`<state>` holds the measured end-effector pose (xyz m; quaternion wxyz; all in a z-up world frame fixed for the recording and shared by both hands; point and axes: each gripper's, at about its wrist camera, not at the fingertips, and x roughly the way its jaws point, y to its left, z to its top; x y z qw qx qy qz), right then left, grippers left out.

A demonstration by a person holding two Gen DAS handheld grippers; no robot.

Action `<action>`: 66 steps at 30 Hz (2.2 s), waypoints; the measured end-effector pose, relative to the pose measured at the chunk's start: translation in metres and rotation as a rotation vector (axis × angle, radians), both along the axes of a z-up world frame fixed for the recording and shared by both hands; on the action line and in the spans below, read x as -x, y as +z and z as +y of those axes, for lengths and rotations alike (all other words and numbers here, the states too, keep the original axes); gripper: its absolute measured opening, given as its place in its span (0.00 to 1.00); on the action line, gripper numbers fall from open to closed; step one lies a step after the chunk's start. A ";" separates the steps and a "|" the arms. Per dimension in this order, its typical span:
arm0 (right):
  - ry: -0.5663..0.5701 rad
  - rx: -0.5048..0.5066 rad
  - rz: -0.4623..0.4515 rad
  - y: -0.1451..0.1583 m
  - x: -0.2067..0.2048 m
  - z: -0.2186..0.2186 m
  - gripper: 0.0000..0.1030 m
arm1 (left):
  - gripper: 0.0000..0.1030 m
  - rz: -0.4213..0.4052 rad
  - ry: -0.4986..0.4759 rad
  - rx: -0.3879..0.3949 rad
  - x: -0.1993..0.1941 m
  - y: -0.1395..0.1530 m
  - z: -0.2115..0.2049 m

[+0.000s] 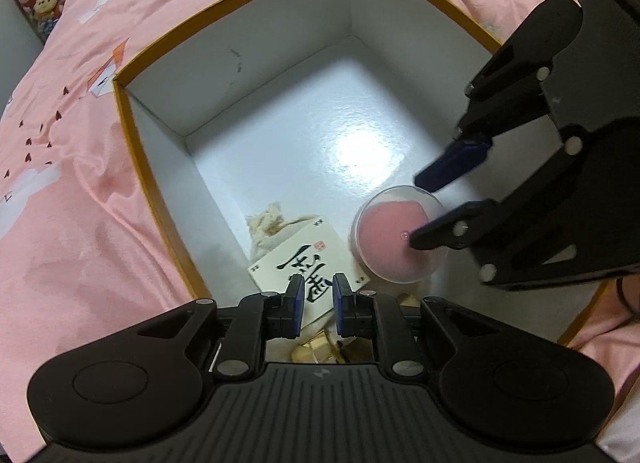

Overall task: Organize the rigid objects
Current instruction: 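Lower the clear cup into the orange box and open the right tool, then withdraw both tools from the orange box back toward the pile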

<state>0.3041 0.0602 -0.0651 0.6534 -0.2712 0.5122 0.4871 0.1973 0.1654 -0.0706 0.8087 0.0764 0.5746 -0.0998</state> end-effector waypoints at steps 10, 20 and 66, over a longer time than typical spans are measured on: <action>0.010 -0.048 -0.054 0.005 0.002 0.008 0.51 | 0.16 -0.062 0.013 -0.035 0.000 0.007 0.003; 0.021 -0.019 0.033 -0.011 -0.004 0.017 0.43 | 0.16 -0.075 -0.013 -0.035 0.003 0.006 0.007; 0.091 0.000 -0.119 0.035 0.033 -0.049 0.17 | 0.12 -0.124 -0.081 0.162 0.013 0.022 -0.030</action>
